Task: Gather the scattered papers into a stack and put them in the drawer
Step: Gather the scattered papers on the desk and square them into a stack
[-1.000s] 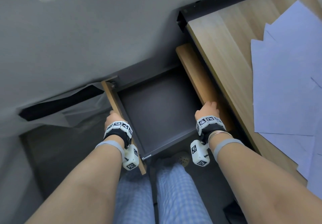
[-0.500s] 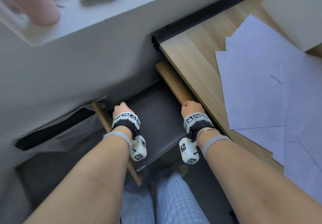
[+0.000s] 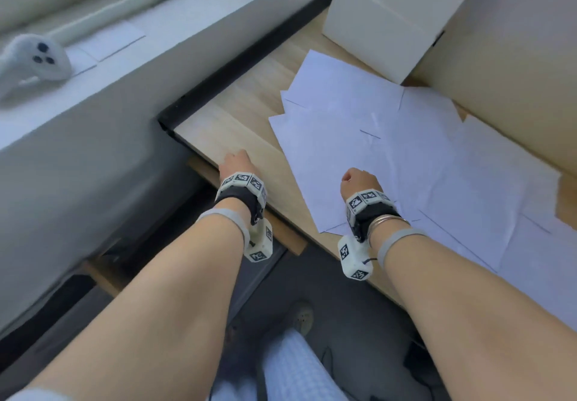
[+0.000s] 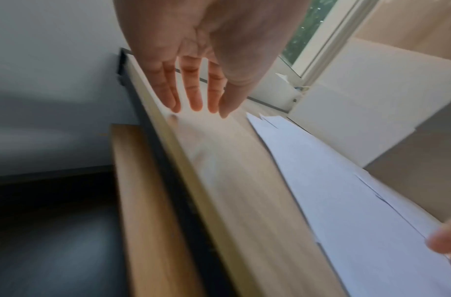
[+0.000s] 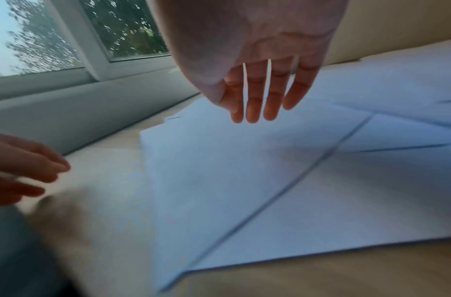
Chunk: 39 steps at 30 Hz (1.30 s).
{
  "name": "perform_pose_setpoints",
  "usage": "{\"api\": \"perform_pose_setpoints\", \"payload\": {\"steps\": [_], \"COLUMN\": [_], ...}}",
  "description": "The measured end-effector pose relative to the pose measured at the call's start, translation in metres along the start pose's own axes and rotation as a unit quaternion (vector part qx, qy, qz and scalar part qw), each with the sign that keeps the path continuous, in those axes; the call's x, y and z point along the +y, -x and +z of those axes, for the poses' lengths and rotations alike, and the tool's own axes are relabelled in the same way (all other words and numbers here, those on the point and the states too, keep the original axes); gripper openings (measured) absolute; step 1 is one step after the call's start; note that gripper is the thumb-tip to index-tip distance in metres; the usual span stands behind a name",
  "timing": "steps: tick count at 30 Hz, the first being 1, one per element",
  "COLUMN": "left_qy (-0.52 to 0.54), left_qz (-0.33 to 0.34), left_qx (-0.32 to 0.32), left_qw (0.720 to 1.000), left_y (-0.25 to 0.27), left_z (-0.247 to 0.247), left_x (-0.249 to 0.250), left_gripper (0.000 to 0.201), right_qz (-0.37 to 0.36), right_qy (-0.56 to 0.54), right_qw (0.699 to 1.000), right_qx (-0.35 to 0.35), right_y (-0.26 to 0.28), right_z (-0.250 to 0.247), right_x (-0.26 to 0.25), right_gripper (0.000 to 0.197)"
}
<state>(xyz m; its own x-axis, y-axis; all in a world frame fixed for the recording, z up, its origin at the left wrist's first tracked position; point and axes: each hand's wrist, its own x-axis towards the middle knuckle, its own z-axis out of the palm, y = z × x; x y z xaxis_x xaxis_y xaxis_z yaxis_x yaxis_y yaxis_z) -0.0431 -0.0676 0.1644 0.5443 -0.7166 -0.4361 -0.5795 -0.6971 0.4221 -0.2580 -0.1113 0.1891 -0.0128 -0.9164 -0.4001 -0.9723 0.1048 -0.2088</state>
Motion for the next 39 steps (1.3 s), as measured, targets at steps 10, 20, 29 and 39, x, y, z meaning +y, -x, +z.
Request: {"api": "perform_pose_setpoints", "payload": {"steps": [10,20,29,39], "left_qy": [-0.096,-0.177,-0.14,-0.16], "left_qz": [0.114,0.21,0.274,0.168], "left_qx": [-0.011,-0.054,-0.058,-0.066], "left_qw": [0.989,0.96,0.95,0.97], "left_y": [-0.022,-0.014,-0.004,-0.004], "left_z": [0.076,0.134,0.149,0.155], "left_x": [0.109,0.174,0.202,0.205], "left_gripper": [0.041,0.047,0.041,0.051], "right_qz": [0.137,0.084,0.064,0.321], "right_qy": [0.012,-0.027,-0.069,-0.093], "right_qw": [0.99,0.996,0.995,0.941], "right_qx": [0.001,-0.005,0.024,-0.062], "right_y": [-0.029,-0.044,-0.056,-0.069], "right_z": [-0.033,-0.042,-0.063,-0.069], "right_x": [0.154,0.211,0.232,0.277], "right_gripper": [0.051,0.043,0.034,0.102]}}
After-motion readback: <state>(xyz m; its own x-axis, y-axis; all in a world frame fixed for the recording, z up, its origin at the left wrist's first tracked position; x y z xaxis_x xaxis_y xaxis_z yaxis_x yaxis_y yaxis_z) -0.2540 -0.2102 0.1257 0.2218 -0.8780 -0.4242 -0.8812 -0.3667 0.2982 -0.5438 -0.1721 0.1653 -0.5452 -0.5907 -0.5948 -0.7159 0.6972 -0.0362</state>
